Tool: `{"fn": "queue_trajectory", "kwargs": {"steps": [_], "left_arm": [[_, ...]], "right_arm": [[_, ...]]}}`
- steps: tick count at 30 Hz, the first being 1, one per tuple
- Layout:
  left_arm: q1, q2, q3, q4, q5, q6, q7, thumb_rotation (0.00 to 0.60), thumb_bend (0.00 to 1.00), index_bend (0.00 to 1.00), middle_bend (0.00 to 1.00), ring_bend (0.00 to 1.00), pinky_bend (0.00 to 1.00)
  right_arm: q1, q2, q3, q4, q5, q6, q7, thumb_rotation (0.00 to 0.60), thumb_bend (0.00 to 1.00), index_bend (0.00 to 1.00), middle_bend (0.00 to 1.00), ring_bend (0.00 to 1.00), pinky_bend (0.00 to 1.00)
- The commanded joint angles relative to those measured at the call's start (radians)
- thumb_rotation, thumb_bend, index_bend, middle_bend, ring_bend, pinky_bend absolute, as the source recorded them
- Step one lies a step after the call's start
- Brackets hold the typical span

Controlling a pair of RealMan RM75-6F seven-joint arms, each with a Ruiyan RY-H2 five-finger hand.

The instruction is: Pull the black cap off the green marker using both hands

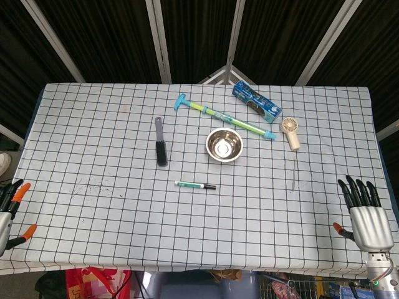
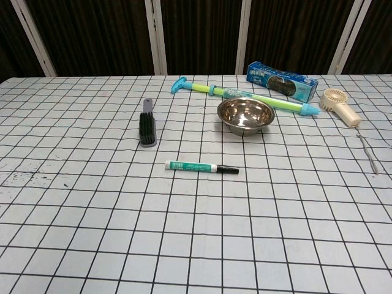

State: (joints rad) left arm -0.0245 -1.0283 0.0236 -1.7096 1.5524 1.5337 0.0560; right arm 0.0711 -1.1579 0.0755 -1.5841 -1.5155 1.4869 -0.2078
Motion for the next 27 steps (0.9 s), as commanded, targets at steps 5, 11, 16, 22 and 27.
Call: {"fn": "queue_trajectory", "kwargs": {"steps": [5, 11, 16, 22, 27], "left_arm": [[0.001, 0.019, 0.004, -0.012, -0.005, -0.012, 0.008, 0.6, 0.36, 0.0, 0.0, 0.0, 0.0], [0.002, 0.019, 0.003, -0.022, 0.0, -0.008, 0.021, 0.6, 0.36, 0.0, 0.0, 0.0, 0.0], [-0.015, 0.035, -0.016, -0.034, -0.02, -0.028, 0.017, 0.6, 0.36, 0.0, 0.0, 0.0, 0.0], [-0.053, 0.041, -0.038, -0.06, -0.049, -0.082, 0.042, 0.6, 0.36, 0.0, 0.0, 0.0, 0.0], [-0.092, 0.058, -0.072, -0.101, -0.087, -0.122, 0.061, 0.6, 0.36, 0.0, 0.0, 0.0, 0.0]], "right_arm": [[0.006, 0.003, 0.008, 0.008, 0.014, -0.006, 0.019, 0.6, 0.07, 0.03, 0.03, 0.04, 0.0], [0.003, -0.016, 0.008, 0.028, 0.011, 0.008, 0.024, 0.6, 0.07, 0.03, 0.03, 0.04, 0.0], [0.0, -0.014, 0.01, 0.02, 0.031, 0.004, 0.023, 0.6, 0.07, 0.03, 0.03, 0.04, 0.0], [0.012, -0.02, 0.007, 0.012, 0.038, -0.02, 0.003, 0.6, 0.07, 0.03, 0.03, 0.03, 0.0], [0.021, -0.022, 0.011, -0.001, 0.051, -0.035, -0.019, 0.6, 0.07, 0.03, 0.03, 0.03, 0.0]]}}
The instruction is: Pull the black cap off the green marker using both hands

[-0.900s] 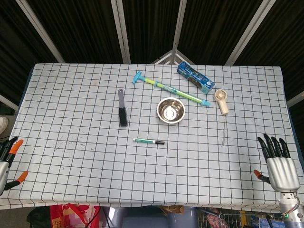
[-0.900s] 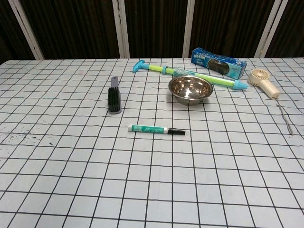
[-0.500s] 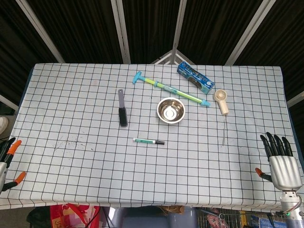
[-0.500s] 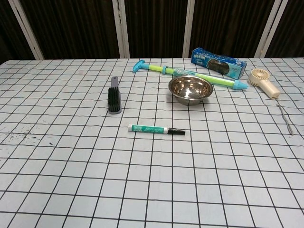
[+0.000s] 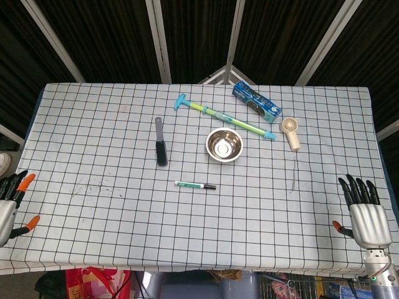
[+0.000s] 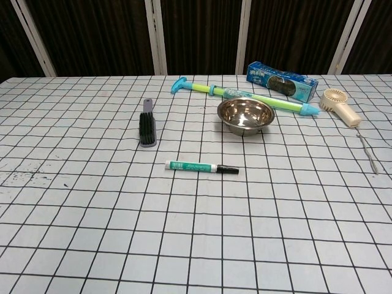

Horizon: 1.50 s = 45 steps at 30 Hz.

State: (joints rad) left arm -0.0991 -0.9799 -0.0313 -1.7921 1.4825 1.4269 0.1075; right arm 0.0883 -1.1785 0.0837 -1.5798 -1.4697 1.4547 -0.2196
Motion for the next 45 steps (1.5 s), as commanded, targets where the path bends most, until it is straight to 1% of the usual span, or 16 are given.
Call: {"fn": "queue_trajectory", "kwargs": {"steps": [1, 6, 9, 13, 16, 18, 21, 22, 24, 27, 29, 31, 36, 41, 45], "left_arm": [[-0.029, 0.015, -0.029, -0.031, -0.027, -0.025, 0.012, 0.6, 0.36, 0.0, 0.0, 0.0, 0.0], [-0.086, 0.039, -0.07, -0.085, -0.083, -0.09, 0.042, 0.6, 0.36, 0.0, 0.0, 0.0, 0.0], [-0.132, 0.045, -0.101, -0.112, -0.138, -0.142, 0.085, 0.6, 0.36, 0.0, 0.0, 0.0, 0.0], [-0.207, 0.037, -0.146, -0.125, -0.254, -0.221, 0.189, 0.6, 0.36, 0.0, 0.0, 0.0, 0.0], [-0.283, 0.019, -0.195, -0.13, -0.386, -0.271, 0.296, 0.6, 0.36, 0.0, 0.0, 0.0, 0.0], [-0.339, -0.009, -0.233, -0.112, -0.467, -0.272, 0.374, 0.6, 0.35, 0.0, 0.0, 0.0, 0.0], [-0.405, -0.068, -0.267, -0.064, -0.539, -0.26, 0.461, 0.6, 0.33, 0.0, 0.0, 0.0, 0.0], [-0.435, -0.101, -0.278, -0.037, -0.558, -0.255, 0.491, 0.6, 0.33, 0.0, 0.0, 0.0, 0.0], [-0.478, -0.154, -0.294, 0.003, -0.593, -0.257, 0.521, 0.6, 0.33, 0.0, 0.0, 0.0, 0.0], [-0.554, -0.229, -0.316, 0.067, -0.659, -0.285, 0.564, 0.6, 0.33, 0.02, 0.0, 0.0, 0.0], [-0.595, -0.26, -0.321, 0.101, -0.683, -0.296, 0.6, 0.6, 0.33, 0.04, 0.0, 0.0, 0.0], [-0.643, -0.292, -0.314, 0.149, -0.691, -0.299, 0.666, 0.6, 0.33, 0.06, 0.0, 0.0, 0.0], [-0.734, -0.365, -0.311, 0.197, -0.714, -0.309, 0.76, 0.6, 0.33, 0.1, 0.0, 0.0, 0.0], [-0.806, -0.415, -0.301, 0.173, -0.737, -0.358, 0.799, 0.6, 0.33, 0.15, 0.0, 0.0, 0.0], [-0.841, -0.426, -0.295, 0.125, -0.77, -0.388, 0.808, 0.6, 0.33, 0.21, 0.0, 0.0, 0.0]], "right_arm": [[0.004, -0.002, 0.004, -0.01, 0.007, -0.003, -0.012, 0.6, 0.07, 0.03, 0.03, 0.03, 0.0], [0.008, -0.001, 0.003, -0.03, 0.028, -0.018, -0.046, 0.6, 0.07, 0.03, 0.03, 0.03, 0.0], [0.01, 0.0, 0.006, -0.045, 0.04, -0.024, -0.06, 0.6, 0.07, 0.03, 0.03, 0.03, 0.0], [0.015, 0.0, 0.008, -0.056, 0.049, -0.03, -0.076, 0.6, 0.07, 0.03, 0.03, 0.03, 0.0], [0.019, -0.007, 0.006, -0.061, 0.058, -0.038, -0.101, 0.6, 0.07, 0.03, 0.03, 0.03, 0.0], [0.022, -0.015, 0.004, -0.064, 0.064, -0.045, -0.119, 0.6, 0.07, 0.03, 0.03, 0.03, 0.0], [0.027, -0.027, 0.003, -0.061, 0.073, -0.054, -0.136, 0.6, 0.07, 0.03, 0.03, 0.03, 0.0], [0.03, -0.032, 0.002, -0.059, 0.077, -0.059, -0.145, 0.6, 0.07, 0.03, 0.03, 0.03, 0.0], [0.035, -0.039, 0.001, -0.055, 0.087, -0.071, -0.161, 0.6, 0.07, 0.03, 0.03, 0.03, 0.0], [0.043, -0.052, 0.002, -0.05, 0.108, -0.086, -0.181, 0.6, 0.07, 0.03, 0.03, 0.03, 0.0], [0.046, -0.056, 0.004, -0.048, 0.119, -0.093, -0.192, 0.6, 0.07, 0.03, 0.03, 0.03, 0.0], [0.05, -0.061, 0.006, -0.046, 0.133, -0.1, -0.201, 0.6, 0.07, 0.03, 0.03, 0.03, 0.0], [0.061, -0.075, 0.009, -0.037, 0.166, -0.125, -0.22, 0.6, 0.07, 0.03, 0.03, 0.03, 0.0], [0.076, -0.097, 0.009, -0.018, 0.191, -0.152, -0.241, 0.6, 0.07, 0.03, 0.03, 0.03, 0.0], [0.087, -0.109, 0.011, -0.012, 0.204, -0.163, -0.255, 0.6, 0.07, 0.03, 0.03, 0.03, 0.0]]}}
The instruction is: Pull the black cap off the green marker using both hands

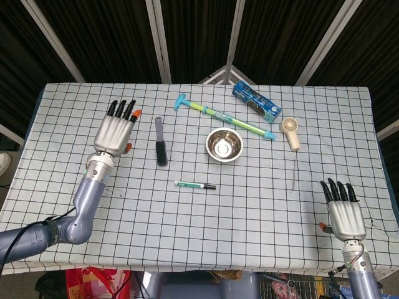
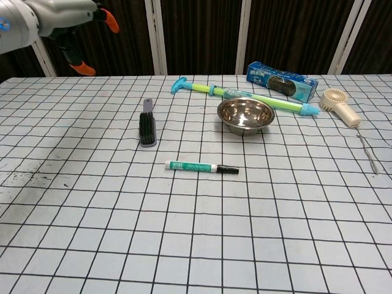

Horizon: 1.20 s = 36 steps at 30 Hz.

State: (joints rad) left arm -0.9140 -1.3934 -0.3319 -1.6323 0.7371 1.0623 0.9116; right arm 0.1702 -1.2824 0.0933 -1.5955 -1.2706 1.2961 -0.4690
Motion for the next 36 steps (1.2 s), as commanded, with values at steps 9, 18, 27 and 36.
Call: {"fn": "queue_trajectory", "kwargs": {"steps": [9, 18, 27, 36], "left_arm": [[-0.057, -0.007, 0.027, -0.143, -0.139, -0.042, -0.015, 0.6, 0.33, 0.24, 0.0, 0.0, 0.0], [-0.133, -0.07, 0.087, -0.116, -0.29, -0.074, 0.007, 0.6, 0.34, 0.27, 0.0, 0.0, 0.0], [-0.215, -0.174, 0.117, -0.005, -0.317, -0.066, 0.048, 0.6, 0.37, 0.3, 0.0, 0.0, 0.0], [-0.273, -0.238, 0.113, 0.051, -0.385, -0.097, 0.043, 0.6, 0.37, 0.33, 0.0, 0.0, 0.0]], "right_arm": [[0.028, -0.032, 0.002, 0.017, 0.014, -0.023, -0.025, 0.6, 0.07, 0.04, 0.03, 0.03, 0.0], [0.032, -0.043, -0.009, 0.025, 0.029, -0.025, -0.043, 0.6, 0.07, 0.04, 0.03, 0.03, 0.0], [0.03, -0.043, -0.016, 0.033, 0.045, -0.026, -0.041, 0.6, 0.07, 0.04, 0.03, 0.03, 0.0], [0.038, -0.048, -0.019, 0.062, 0.058, -0.047, -0.023, 0.6, 0.07, 0.04, 0.03, 0.03, 0.0]]}}
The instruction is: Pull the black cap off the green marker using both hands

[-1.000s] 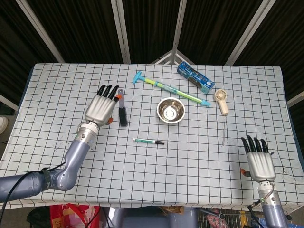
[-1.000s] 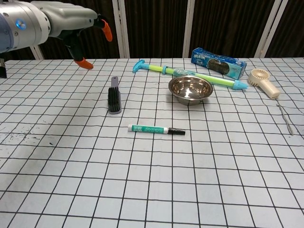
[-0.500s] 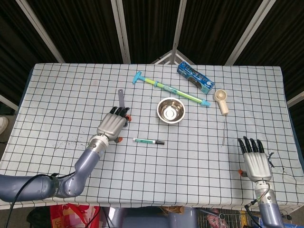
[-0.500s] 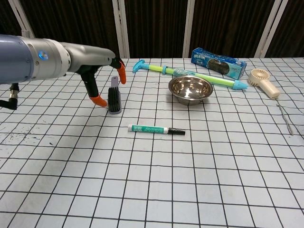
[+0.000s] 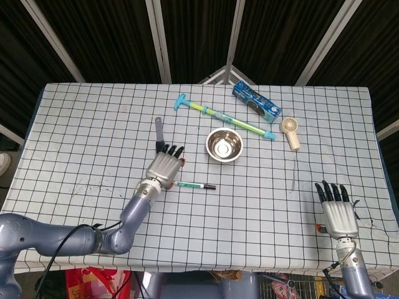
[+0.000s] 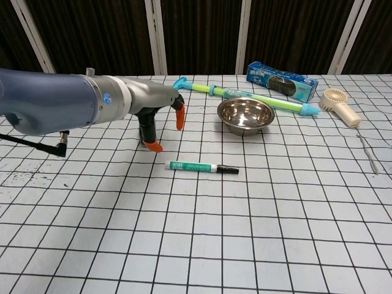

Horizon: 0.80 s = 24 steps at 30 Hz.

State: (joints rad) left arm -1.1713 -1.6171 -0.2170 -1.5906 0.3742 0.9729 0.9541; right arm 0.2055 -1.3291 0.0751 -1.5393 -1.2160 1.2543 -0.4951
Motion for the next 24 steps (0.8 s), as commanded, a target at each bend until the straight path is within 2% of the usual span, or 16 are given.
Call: {"fn": "queue_trajectory", "kwargs": {"steps": [1, 5, 11, 19, 24], "left_arm": [[-0.02, -0.019, -0.004, 0.01, -0.033, -0.009, 0.001, 0.6, 0.37, 0.33, 0.0, 0.0, 0.0], [-0.046, -0.03, -0.01, 0.0, -0.091, -0.019, 0.009, 0.6, 0.37, 0.35, 0.0, 0.0, 0.0], [-0.09, -0.067, 0.007, 0.009, -0.146, 0.041, 0.058, 0.6, 0.37, 0.38, 0.0, 0.0, 0.0], [-0.087, -0.152, 0.01, 0.082, -0.14, 0.142, 0.044, 0.6, 0.38, 0.42, 0.0, 0.0, 0.0], [-0.086, -0.194, 0.013, 0.131, -0.135, 0.142, 0.05, 0.6, 0.4, 0.42, 0.0, 0.0, 0.0]], "right_arm": [[0.003, -0.002, -0.001, 0.008, 0.005, -0.008, 0.003, 0.6, 0.07, 0.04, 0.03, 0.03, 0.0], [0.011, -0.004, 0.0, 0.02, 0.013, -0.02, -0.001, 0.6, 0.07, 0.04, 0.03, 0.03, 0.0], [0.02, -0.012, 0.001, 0.037, 0.007, -0.026, 0.015, 0.6, 0.07, 0.05, 0.03, 0.03, 0.0], [0.017, -0.023, -0.008, 0.071, 0.002, -0.031, 0.047, 0.6, 0.07, 0.05, 0.03, 0.03, 0.0], [0.012, -0.025, -0.011, 0.085, 0.002, -0.029, 0.061, 0.6, 0.07, 0.05, 0.03, 0.03, 0.0]]}}
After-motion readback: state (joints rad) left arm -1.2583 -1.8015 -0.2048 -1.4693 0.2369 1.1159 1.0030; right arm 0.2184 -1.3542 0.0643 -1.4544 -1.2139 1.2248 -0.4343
